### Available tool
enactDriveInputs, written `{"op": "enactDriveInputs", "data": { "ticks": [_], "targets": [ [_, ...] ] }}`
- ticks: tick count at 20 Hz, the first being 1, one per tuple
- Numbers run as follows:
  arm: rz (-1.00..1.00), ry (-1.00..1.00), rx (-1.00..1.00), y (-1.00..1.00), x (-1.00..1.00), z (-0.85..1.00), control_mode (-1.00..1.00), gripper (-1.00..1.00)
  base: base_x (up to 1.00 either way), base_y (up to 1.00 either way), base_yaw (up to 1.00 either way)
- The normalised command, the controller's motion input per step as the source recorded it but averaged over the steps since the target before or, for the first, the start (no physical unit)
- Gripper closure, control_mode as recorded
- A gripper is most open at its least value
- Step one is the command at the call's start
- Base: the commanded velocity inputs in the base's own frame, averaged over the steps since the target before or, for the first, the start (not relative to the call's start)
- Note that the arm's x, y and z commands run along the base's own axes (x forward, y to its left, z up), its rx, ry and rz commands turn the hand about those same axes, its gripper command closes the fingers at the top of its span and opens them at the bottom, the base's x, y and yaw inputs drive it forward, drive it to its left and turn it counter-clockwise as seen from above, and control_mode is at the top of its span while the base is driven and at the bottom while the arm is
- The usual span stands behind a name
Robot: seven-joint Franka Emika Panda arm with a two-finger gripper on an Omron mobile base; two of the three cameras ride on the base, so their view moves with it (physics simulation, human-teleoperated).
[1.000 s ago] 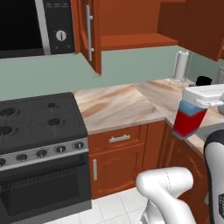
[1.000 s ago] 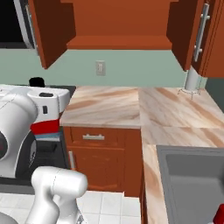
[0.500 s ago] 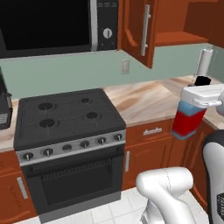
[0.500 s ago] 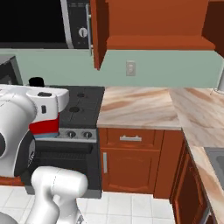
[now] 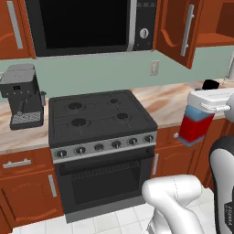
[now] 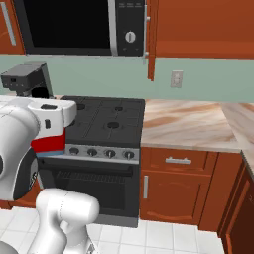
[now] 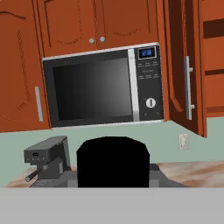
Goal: Open the cabinet directly in front. Then move the liquor and the mug to the dining counter with the candle on it.
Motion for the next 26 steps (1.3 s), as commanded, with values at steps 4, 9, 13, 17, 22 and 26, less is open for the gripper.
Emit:
{"op": "enactDriveInputs", "data": {
  "ticks": [4, 9, 13, 17, 22, 26],
  "targets": [
    [0.00, 0.00, 0.00, 0.00, 0.00, 0.00, 1.00, 1.00, -0.26, 0.28, 0.30],
    [0.00, 0.00, 0.00, 0.00, 0.00, 0.00, 1.00, 1.00, -0.19, 0.28, 0.35],
    [0.00, 0.00, 0.00, 0.00, 0.00, 0.00, 1.00, 1.00, -0.18, 0.23, 0.39],
    [0.00, 0.00, 0.00, 0.00, 0.00, 0.00, 1.00, 1.00, -0.17, 0.21, 0.41],
    [0.00, 0.00, 0.00, 0.00, 0.00, 0.00, 1.00, 1.00, -0.18, 0.20, 0.42],
    [0.00, 0.00, 0.00, 0.00, 0.00, 0.00, 1.00, 1.00, -0.12, 0.25, 0.40]
  ]
}}
